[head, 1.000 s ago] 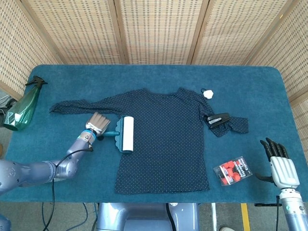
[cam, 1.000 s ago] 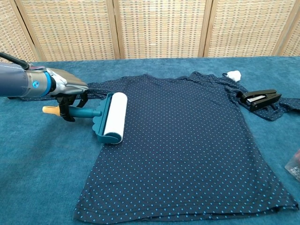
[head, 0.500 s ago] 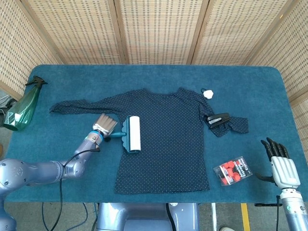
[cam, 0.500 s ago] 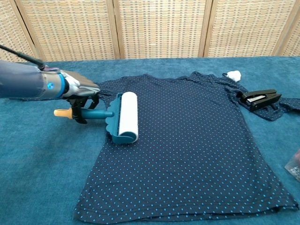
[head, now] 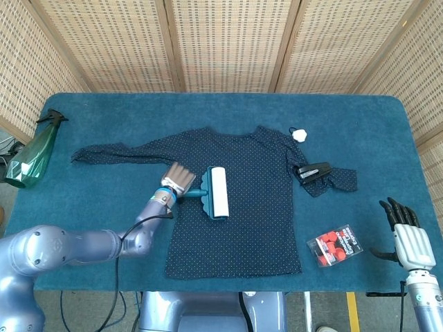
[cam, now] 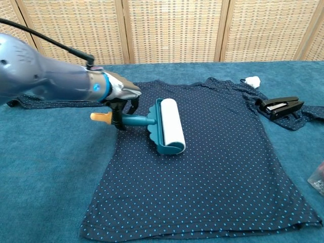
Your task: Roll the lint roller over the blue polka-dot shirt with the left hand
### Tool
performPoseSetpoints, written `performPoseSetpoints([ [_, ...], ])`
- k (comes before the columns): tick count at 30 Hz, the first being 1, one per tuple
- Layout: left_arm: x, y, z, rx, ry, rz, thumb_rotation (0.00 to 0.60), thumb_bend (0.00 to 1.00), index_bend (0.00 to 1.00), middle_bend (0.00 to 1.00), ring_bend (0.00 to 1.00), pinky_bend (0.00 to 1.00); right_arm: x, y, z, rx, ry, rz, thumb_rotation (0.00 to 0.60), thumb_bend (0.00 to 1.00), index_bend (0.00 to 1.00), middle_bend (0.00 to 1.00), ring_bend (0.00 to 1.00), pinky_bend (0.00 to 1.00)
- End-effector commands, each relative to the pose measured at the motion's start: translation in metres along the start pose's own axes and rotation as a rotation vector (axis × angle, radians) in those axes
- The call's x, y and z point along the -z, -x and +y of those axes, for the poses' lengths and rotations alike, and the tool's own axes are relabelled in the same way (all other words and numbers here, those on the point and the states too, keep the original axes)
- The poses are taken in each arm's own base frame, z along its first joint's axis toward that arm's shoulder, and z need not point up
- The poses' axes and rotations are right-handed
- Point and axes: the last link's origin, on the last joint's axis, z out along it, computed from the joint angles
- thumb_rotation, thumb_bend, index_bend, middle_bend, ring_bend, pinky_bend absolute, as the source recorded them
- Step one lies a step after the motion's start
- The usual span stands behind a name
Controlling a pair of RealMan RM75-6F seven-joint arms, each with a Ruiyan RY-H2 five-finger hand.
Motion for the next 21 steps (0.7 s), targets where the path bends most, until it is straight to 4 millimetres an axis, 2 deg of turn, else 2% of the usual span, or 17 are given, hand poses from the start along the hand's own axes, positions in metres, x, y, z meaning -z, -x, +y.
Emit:
performPoseSetpoints([
  [1, -0.006, -0.011, 0.016, -0.005, -0.001, 0.002, 0.6, 0.36, 0.85, 0.95, 0.81, 0.72, 0.0, -0.001, 0.001, -0.003, 0.001, 0.0, 0.6, 0.1, 0.0, 0.0, 0.0, 0.0],
  [10, -0.014, -0.023, 0.038, -0.01, -0.002, -0.001, 0.6, 0.37, 0.85, 0.95, 0.81, 0.72, -0.001, -0.001, 0.003, -0.011, 0.008, -0.004, 0.6, 0.1, 0.0, 0.0, 0.0, 0.0],
  [17, -0.01, -0.02, 0.03, -0.016, -0.015, -0.007, 0.6, 0.37, 0.85, 0.95, 0.81, 0.72, -0.001, 0.001, 0.002, -0.005, 0.002, -0.011, 0.6, 0.1, 0.0, 0.0, 0.0, 0.0],
  [21, -0.007, -0.014, 0.019, -0.017, -0.028, -0.015, 0.6, 0.37, 0.85, 0.95, 0.81, 0.72, 0.0, 0.001, 0.0, -0.001, -0.006, -0.009, 0.6, 0.1, 0.0, 0.0, 0.0, 0.0],
])
